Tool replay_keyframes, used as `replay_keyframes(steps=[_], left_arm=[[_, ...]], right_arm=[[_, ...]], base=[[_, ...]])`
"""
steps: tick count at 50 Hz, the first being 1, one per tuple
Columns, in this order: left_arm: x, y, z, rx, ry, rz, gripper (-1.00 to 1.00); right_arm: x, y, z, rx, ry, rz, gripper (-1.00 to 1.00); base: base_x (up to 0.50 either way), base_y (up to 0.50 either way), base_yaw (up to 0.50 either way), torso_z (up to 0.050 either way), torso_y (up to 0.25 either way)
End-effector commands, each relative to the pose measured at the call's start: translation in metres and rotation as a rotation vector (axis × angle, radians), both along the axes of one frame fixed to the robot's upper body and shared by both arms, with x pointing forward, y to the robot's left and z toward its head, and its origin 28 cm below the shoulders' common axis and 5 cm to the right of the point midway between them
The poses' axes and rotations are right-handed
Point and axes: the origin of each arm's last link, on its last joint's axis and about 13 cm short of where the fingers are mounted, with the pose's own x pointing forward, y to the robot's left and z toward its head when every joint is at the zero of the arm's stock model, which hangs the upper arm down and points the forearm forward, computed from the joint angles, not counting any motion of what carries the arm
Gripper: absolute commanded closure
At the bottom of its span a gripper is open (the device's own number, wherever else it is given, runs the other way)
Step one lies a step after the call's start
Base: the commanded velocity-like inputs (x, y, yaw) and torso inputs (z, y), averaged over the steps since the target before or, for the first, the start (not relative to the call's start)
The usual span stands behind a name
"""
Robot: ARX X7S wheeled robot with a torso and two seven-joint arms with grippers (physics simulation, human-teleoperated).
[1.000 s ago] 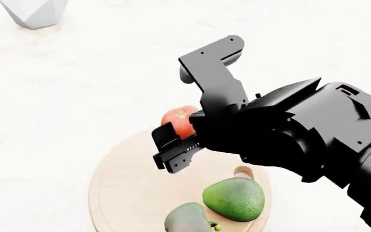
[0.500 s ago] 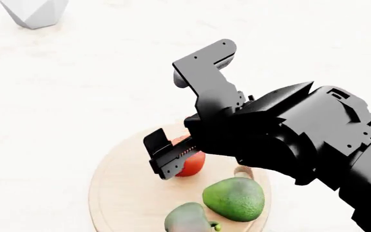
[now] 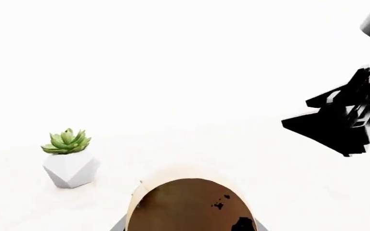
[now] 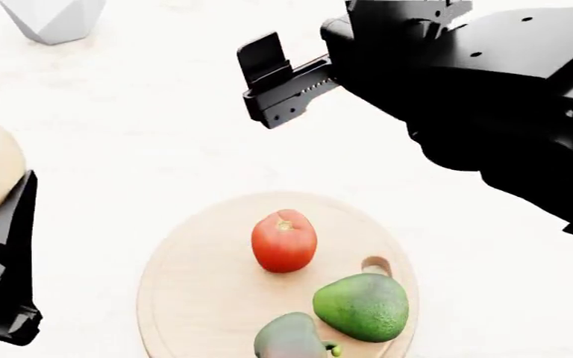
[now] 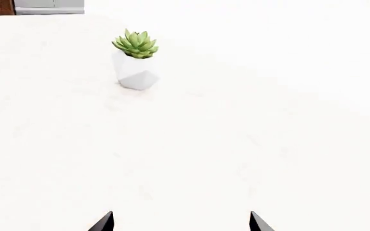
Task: Place the avocado, onion, tomato and bell pepper on the cutting board.
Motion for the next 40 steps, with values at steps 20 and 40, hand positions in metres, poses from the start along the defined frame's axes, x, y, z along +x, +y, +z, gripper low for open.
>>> replay_keyframes(steps=[20,40], left_arm=[[0.087,-0.01,0.025,0.376,0.28,-0.415,1.0],[0.095,-0.02,-0.02,0.561,0.44,-0.546,1.0]], right_arm=[[-0.059,-0.01,-0.011,0.117,-0.169,-0.106,-1.0],[-0.07,-0.016,-0.019,0.112,-0.163,-0.127,-1.0]], base=[[0.0,0.0,0.0,0.0,0.0],[0.0,0.0,0.0,0.0,0.001]])
